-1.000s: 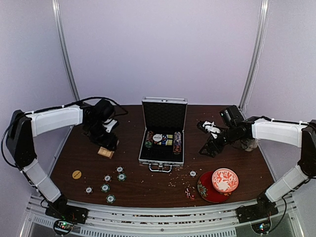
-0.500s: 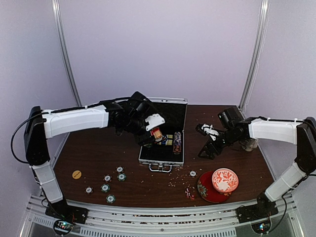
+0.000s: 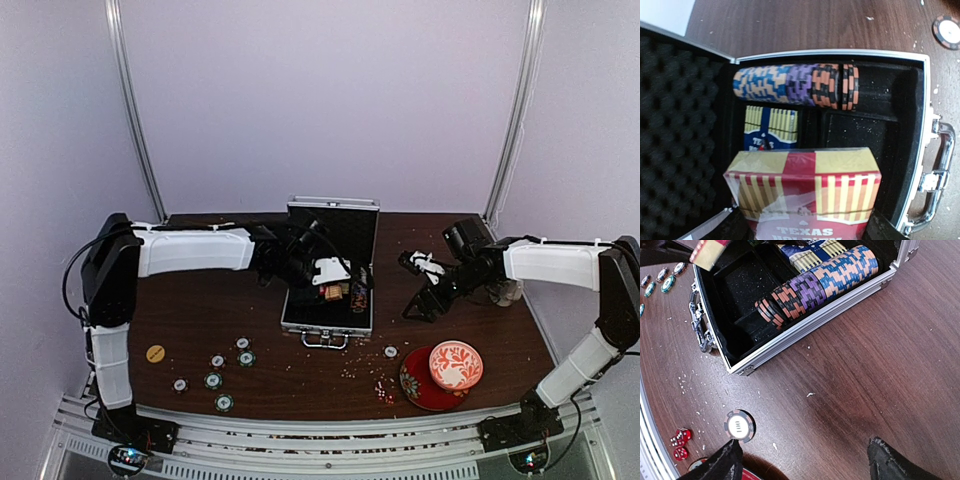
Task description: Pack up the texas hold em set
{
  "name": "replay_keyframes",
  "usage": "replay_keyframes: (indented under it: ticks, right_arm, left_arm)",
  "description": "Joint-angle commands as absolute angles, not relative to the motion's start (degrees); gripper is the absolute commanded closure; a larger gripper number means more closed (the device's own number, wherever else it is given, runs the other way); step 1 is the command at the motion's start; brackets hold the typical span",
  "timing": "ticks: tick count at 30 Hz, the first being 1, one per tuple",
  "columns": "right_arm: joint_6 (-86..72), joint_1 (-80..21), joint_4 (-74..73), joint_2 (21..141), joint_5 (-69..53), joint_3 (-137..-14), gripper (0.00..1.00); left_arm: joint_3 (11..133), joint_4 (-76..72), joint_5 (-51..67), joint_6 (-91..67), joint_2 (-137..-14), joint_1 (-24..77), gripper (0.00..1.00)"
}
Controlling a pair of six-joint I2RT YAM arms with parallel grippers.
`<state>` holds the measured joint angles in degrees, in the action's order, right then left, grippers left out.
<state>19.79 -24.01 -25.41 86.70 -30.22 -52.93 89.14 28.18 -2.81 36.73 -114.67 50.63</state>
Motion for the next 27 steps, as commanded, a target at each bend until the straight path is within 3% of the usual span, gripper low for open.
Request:
replay_keyframes:
  ticks: [1,27]
  right_arm:
    - [20.54,-23.51,-26.08,86.49,-30.59,-53.38,0.13]
    - [21.88,-23.55,-27.86,88.79,-30.4,-53.79,0.14]
  left_arm:
    - [92.04,24.86,-1.66,39.42,-116.7,51.13,0.46]
    - [93.83,30.7,-8.63,41.79,-121.99,53.36,0.41]
